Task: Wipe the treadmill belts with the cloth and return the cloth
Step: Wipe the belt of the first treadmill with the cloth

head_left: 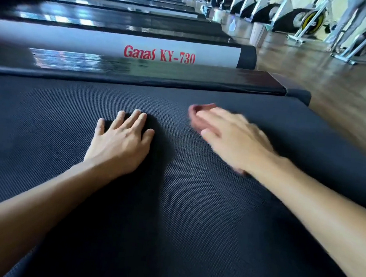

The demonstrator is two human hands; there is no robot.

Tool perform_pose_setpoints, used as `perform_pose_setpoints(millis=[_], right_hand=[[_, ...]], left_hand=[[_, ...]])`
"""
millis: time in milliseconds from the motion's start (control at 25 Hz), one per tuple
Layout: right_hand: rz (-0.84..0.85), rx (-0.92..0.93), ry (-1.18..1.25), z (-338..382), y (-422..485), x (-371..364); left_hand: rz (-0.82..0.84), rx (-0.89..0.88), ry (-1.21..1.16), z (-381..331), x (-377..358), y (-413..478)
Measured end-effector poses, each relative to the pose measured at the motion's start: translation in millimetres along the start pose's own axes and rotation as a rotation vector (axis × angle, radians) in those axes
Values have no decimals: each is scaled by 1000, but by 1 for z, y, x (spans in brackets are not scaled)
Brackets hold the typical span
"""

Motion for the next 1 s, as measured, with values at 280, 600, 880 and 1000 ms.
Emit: perform_pose_setpoints(millis=[280, 600, 880, 1000], right_hand=[[13, 134, 83, 30, 97, -20], [-57, 32, 29, 48, 111, -27], [-15, -142, -9, 31, 118, -30], [-2, -7, 40, 40, 86, -19]], left_hand=[[-1, 5, 13, -5, 0, -1], [0, 21, -1, -7, 0, -2], [-9, 9, -1, -7, -1, -1], [-44, -15, 14, -7, -1, -3]])
Point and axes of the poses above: each hand's wrist, its own y-axis towards the middle knuckle, its own x-axis out of the back of the hand, z = x × y, the point moved 3 cm from there along y, towards the middle knuckle, and after that the axes turned 6 degrees about x, right-handed, at the moved point
